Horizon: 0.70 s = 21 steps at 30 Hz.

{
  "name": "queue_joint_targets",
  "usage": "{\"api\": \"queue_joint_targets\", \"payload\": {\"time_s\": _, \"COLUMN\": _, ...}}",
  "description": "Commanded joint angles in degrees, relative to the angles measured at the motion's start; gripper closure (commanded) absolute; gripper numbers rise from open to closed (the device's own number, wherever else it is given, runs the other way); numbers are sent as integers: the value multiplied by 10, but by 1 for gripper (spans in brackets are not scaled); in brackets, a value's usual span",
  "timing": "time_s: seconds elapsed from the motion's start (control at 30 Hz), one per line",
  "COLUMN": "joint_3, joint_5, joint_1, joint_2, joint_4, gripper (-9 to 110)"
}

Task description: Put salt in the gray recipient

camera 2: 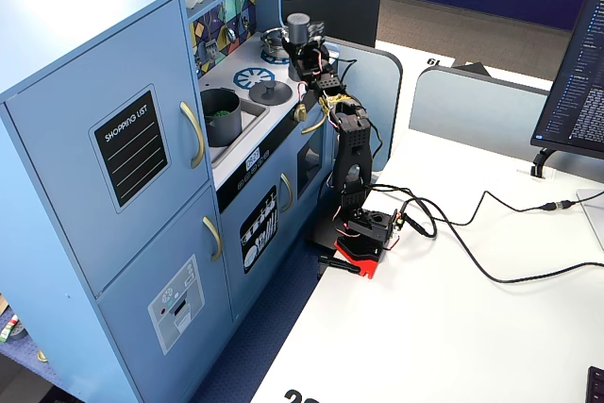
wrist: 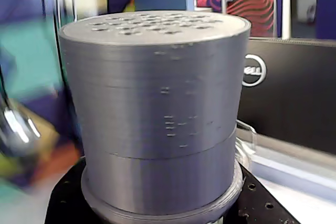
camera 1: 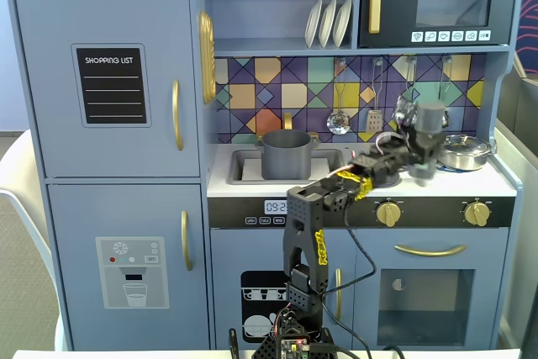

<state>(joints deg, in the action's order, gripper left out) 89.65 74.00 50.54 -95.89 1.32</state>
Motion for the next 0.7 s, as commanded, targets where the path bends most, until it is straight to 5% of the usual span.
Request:
{"api": "queue_joint_targets", "payload": {"time_s": 0.0, "joint_3": -90, "joint_5": -223, "joint_1": -42, "joint_2": -132, "joint_4": -158, "gripper": 101}}
{"api": "queue_joint_targets", "payload": {"time_s": 0.33, "joint_3": -98, "joint_5": -828, "joint_1": -247, "joint_2": -238, "joint_4": -364, "gripper": 101}}
{"api": "queue_joint_targets", "payload": {"time_s": 0.67, "joint_3": -263, "joint_5": -1237, "joint_1": -434, "joint_2": -138, "joint_4": -492, "gripper": 101}}
